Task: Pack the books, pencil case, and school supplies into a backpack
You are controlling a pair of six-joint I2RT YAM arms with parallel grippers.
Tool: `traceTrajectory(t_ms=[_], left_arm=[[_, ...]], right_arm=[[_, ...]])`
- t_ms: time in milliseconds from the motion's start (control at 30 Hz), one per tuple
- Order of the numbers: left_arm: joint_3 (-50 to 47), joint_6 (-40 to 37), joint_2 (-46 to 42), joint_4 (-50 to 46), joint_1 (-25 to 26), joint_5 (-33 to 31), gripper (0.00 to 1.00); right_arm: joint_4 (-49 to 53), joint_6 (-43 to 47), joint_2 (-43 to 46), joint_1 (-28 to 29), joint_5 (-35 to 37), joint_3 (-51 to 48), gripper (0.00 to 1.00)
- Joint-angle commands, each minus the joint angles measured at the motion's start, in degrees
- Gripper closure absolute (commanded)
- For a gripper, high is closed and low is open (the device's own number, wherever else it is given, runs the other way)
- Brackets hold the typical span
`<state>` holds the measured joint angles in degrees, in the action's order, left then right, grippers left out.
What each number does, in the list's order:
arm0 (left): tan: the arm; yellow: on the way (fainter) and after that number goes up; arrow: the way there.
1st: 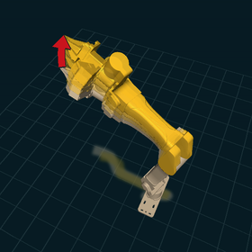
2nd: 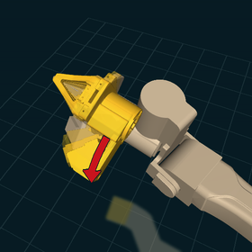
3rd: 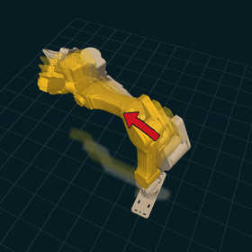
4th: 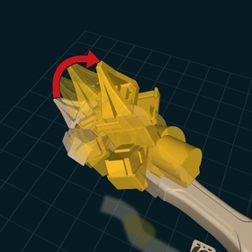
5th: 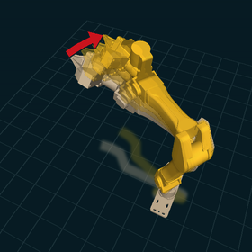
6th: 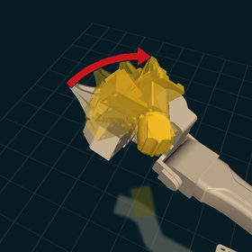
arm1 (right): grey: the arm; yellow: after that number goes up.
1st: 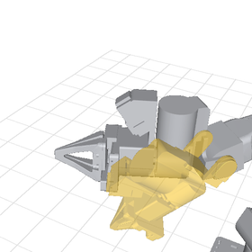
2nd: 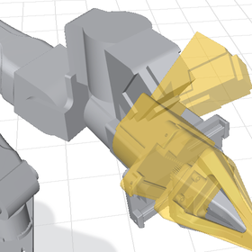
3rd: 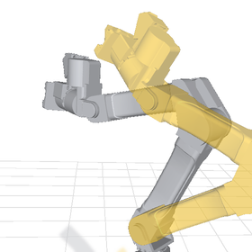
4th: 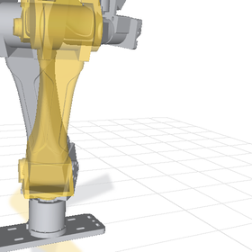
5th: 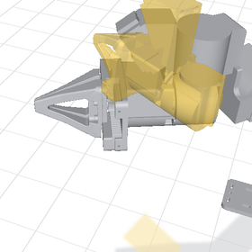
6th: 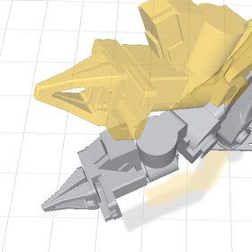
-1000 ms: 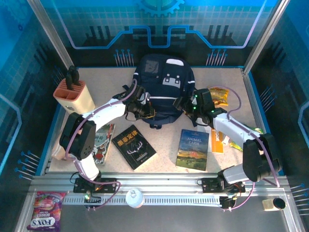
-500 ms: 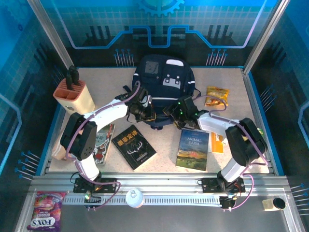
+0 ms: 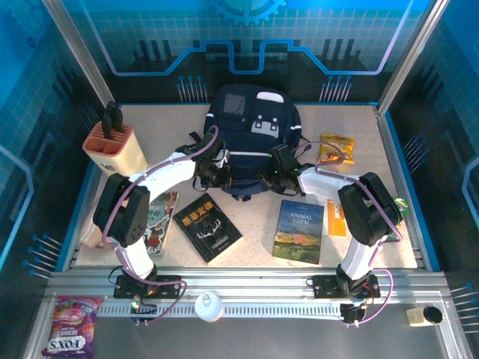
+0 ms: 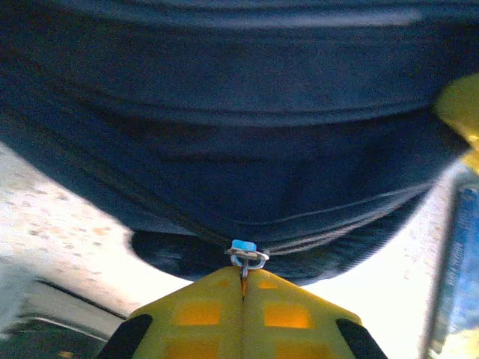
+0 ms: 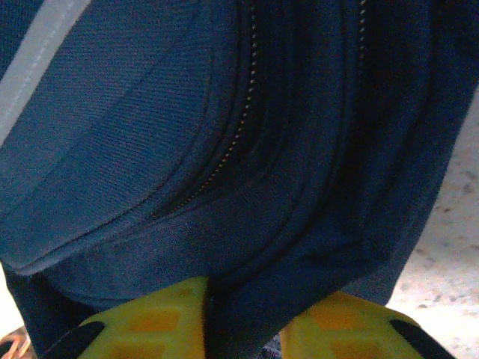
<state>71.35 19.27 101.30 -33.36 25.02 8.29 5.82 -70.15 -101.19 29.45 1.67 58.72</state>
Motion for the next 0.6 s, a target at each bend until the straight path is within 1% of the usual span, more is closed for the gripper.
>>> traceTrajectory(t_ms=[0, 67, 200, 300, 367, 467, 533, 567], left_arm=[[-2.2, -3.9, -1.5, -4.4, -2.6, -6.2, 1.00], [-2.9, -4.6, -1.0, -3.6, -3.5, -6.8, 1.00], [-2.2, -5.9, 0.9, -1.9, -3.9, -7.6, 1.00], [-1.3, -7.6, 2.0, 0.2, -2.8, -3.3, 1.00], [-0.6, -8.2, 2.1, 0.4, -1.3, -1.7, 1.00], [-0.5, -7.8, 1.5, 0.6, 0.8, -0.5, 1.00], [-0.5, -6.7, 1.1, 1.0, 2.3, 0.1, 1.00], [-0.5, -6.3, 1.1, 1.1, 3.0, 0.6, 1.00]], right_arm=[[4.8, 8.5, -0.4, -2.8, 10.6, 1.2, 0.73], [5.3, 11.0, -0.5, -4.1, 11.2, 1.4, 0.74], [4.6, 15.2, -0.2, -6.5, 10.1, 1.6, 0.74], [3.8, 16.5, 2.0, -7.3, 7.5, 0.9, 0.71], [4.4, 16.3, 4.9, -7.1, 4.9, 0.3, 0.64], [7.8, 14.0, 10.5, -6.0, 2.6, -1.0, 0.45], [10.3, 11.2, 14.6, -4.7, 3.2, -2.7, 0.33], [11.5, 9.5, 16.2, -3.9, 3.7, -3.4, 0.29]])
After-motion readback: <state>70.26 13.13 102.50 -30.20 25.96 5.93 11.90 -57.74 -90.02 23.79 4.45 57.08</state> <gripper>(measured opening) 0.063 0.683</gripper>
